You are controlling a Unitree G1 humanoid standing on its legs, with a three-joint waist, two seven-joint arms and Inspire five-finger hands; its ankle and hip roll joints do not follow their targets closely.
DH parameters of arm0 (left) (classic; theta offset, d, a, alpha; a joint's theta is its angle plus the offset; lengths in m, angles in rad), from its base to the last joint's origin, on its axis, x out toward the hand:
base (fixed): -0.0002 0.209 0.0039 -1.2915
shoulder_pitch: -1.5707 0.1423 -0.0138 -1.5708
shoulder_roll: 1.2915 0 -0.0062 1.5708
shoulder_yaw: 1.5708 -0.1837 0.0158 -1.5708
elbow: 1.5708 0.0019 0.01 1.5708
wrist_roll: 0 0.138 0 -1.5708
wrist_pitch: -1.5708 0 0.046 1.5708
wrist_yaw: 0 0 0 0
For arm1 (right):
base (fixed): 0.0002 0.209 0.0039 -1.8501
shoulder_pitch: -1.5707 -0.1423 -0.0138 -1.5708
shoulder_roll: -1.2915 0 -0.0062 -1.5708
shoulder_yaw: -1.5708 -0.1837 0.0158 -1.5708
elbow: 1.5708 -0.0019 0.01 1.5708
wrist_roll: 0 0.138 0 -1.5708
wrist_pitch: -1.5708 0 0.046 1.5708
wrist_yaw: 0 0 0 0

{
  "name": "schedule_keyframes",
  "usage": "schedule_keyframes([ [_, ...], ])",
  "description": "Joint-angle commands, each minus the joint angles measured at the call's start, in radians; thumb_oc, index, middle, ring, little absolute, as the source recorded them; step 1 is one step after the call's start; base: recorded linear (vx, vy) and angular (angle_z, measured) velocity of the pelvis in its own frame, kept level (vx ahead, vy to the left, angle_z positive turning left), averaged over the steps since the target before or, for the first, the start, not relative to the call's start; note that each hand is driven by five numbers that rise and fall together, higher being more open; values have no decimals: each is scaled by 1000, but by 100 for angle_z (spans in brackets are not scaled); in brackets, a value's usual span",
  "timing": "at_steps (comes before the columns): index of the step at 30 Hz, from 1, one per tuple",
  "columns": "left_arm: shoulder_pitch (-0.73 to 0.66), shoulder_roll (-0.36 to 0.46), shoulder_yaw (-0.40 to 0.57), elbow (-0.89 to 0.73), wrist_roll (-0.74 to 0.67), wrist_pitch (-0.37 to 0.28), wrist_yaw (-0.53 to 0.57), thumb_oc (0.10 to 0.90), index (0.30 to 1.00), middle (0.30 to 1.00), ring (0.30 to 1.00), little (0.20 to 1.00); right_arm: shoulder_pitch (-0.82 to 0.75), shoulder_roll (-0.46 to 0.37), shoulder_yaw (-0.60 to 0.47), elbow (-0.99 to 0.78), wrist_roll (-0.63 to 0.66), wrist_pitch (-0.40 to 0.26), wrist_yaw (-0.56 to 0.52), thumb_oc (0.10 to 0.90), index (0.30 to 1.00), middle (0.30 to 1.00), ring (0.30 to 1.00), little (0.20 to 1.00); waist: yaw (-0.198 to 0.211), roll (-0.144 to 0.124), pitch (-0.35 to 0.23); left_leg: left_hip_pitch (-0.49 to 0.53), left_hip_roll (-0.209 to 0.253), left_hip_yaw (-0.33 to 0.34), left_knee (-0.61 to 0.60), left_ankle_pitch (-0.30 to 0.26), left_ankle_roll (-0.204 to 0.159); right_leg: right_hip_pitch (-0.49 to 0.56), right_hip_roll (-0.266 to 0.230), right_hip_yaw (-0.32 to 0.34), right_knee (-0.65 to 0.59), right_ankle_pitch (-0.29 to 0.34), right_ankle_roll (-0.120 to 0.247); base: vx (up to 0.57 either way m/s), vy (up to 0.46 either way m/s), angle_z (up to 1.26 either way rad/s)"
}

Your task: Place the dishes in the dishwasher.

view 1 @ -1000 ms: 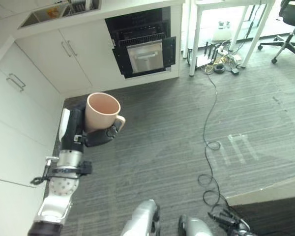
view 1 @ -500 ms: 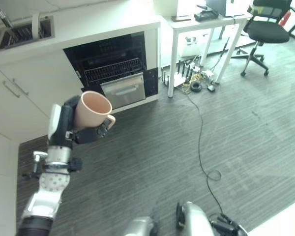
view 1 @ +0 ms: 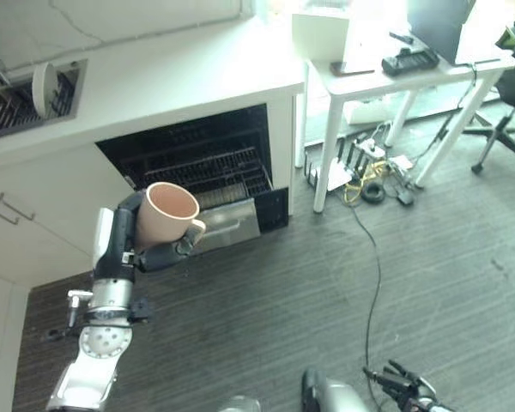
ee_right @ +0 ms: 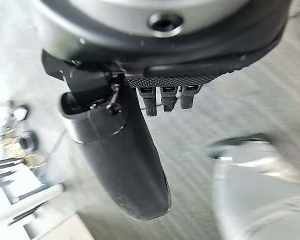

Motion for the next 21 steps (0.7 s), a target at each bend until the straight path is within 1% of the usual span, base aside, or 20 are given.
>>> schedule_keyframes([
  [1,-127,75,120,-40,-47,-62,65,400,300,300,300,300,45,-36,2,19,-12,0,16,800,900,900,900,900,-35,44,-8,87,-8,28,-509,-45,-2,-30,-46,-39,-6,26,184,289,9,-5],
  [2,-129,81,118,-38,-54,-68,66,400,300,300,300,300,44,-35,3,19,-7,2,12,800,900,900,900,900,-31,45,-7,84,-12,42,-579,-43,1,-23,-45,-45,-6,18,186,250,61,1],
  [3,-134,81,110,-42,-41,-69,77,400,300,300,300,300,43,-35,6,19,3,8,7,800,900,900,900,900,-23,51,-3,52,-5,52,-649,-21,-10,-4,-33,-47,-6,-2,186,200,63,-1],
  [4,-136,79,108,-44,-29,-66,85,400,300,300,300,300,42,-35,7,19,5,10,7,800,900,900,900,900,-22,53,-4,42,-3,52,-649,-20,-13,-2,-31,-47,-6,-6,186,247,152,1],
  [5,-140,67,104,-45,9,-70,130,400,300,300,300,300,42,-28,17,26,15,3,-3,800,900,900,900,900,-14,67,-5,-13,15,48,-649,-28,-26,17,-15,-52,-6,-26,185,172,158,-7],
  [7,-141,64,118,-42,25,-81,163,400,300,300,300,300,46,-25,24,30,25,-11,-5,800,900,900,900,900,-11,75,-11,-40,30,61,-649,-23,-35,28,-15,-61,-6,-38,184,154,169,-21],
  [9,-134,71,141,-35,58,-93,198,400,300,300,300,300,50,-19,28,28,36,-24,-12,800,900,900,900,900,-9,80,-23,-40,40,66,-649,-32,-33,34,-17,-70,-6,-47,186,136,168,-12],
  [10,-119,90,169,-32,218,-77,284,400,300,300,300,300,56,-15,24,28,52,-27,-18,800,900,900,900,900,-6,84,-35,-43,44,52,-649,-40,-33,42,-14,-73,-6,-53,188,140,196,-4],
  [12,-112,117,183,-27,236,-85,317,400,300,300,300,300,65,-10,21,25,46,-27,-23,800,900,900,900,900,-5,88,-45,-41,46,45,-649,-46,-37,47,-16,-80,-6,-57,189,117,180,4],
  [15,-107,143,202,-32,250,-78,329,400,300,300,300,300,72,-8,16,32,24,-26,-23,800,900,900,900,900,1,95,-58,-39,46,39,-649,-54,-38,56,-18,-93,-6,-65,188,74,121,25],
  [21,-107,140,190,-43,256,-80,337,400,300,300,300,300,63,13,36,18,1,-41,-20,800,900,900,900,900,26,95,-71,-39,25,23,-649,-63,-30,74,-28,-117,-6,-80,187,36,80,15],
])
